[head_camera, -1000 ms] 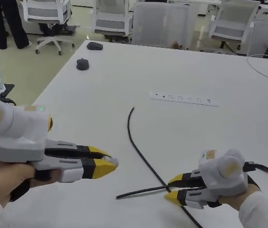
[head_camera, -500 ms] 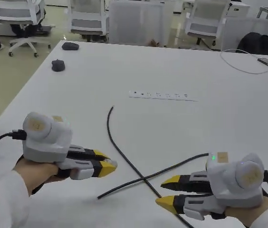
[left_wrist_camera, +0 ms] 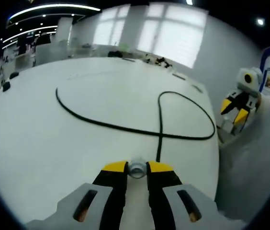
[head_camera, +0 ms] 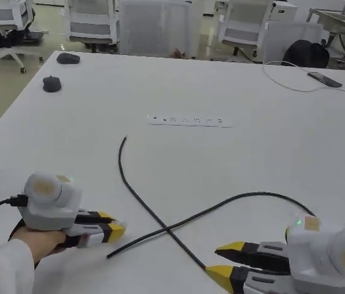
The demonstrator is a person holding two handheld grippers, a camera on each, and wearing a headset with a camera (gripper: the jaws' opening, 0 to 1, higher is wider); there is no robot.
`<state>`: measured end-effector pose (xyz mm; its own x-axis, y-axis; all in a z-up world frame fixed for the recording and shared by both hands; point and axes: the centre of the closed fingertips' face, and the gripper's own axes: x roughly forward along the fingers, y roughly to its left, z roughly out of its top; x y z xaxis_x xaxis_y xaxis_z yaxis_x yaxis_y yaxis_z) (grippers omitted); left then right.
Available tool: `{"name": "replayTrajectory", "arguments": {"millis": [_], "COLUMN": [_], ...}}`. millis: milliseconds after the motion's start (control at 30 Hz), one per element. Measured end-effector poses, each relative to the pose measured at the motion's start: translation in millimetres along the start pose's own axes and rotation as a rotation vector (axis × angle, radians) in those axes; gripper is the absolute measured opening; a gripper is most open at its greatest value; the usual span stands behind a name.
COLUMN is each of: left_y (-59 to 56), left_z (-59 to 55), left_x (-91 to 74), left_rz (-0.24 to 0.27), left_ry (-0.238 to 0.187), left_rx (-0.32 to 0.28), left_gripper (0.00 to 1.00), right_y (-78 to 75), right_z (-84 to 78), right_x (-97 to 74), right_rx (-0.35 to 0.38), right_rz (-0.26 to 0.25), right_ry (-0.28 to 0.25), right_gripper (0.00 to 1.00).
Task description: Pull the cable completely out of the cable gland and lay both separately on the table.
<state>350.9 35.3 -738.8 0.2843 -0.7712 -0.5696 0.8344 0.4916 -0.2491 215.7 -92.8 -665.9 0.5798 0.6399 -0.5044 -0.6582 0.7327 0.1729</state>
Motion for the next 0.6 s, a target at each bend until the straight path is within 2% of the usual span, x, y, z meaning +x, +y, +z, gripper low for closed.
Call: {"name": "replayTrajectory", "arguments": {"millis": [100, 167, 200, 333, 400, 500, 600], "left_y": [0.4, 0.9, 4.8, 7.8, 8.8, 11.2, 9.8], "left_z": [-4.8, -7.8, -9.3, -11.8, -16.0, -15.5, -10.7], "left_x": [0.3, -0.7, 0.1, 0.8, 1.2, -0.2, -5.7], "left_rz": [0.008, 0.020, 0.030, 0.039, 0.041, 0.048, 0.053], "left_ry": [0.005, 0.015, 0.019, 0.021, 0.039, 0.040, 0.025], "left_rx": [0.001, 0.033, 0.047, 0.039, 0.033, 0.024, 0.021], "left_gripper": [0.17, 0.17, 0.17, 0.17, 0.17, 0.19, 0.24], "right_y": [1.1, 1.7, 2.1, -1.4, -5.0, -8.4, -10.3], "right_z": [-2.6, -3.1, -2.6, 4.7, 8.2, 10.9, 9.1], "right_x": [-1.8, -2.1, -2.4, -4.3, -4.9, -5.9, -4.8], "right_rx": [0.016, 0.025, 0.027, 0.033, 0.032, 0.036, 0.062], "right_rz": [-0.008, -0.009, -0.006, -0.013, -0.021, -0.031, -0.045], "right_ry": [-0.003, -0.002, -0.004, -0.024, -0.028, -0.030, -0.009], "right_gripper": [0.22, 0.22, 0.23, 0.24, 0.23, 0.24, 0.33]}}
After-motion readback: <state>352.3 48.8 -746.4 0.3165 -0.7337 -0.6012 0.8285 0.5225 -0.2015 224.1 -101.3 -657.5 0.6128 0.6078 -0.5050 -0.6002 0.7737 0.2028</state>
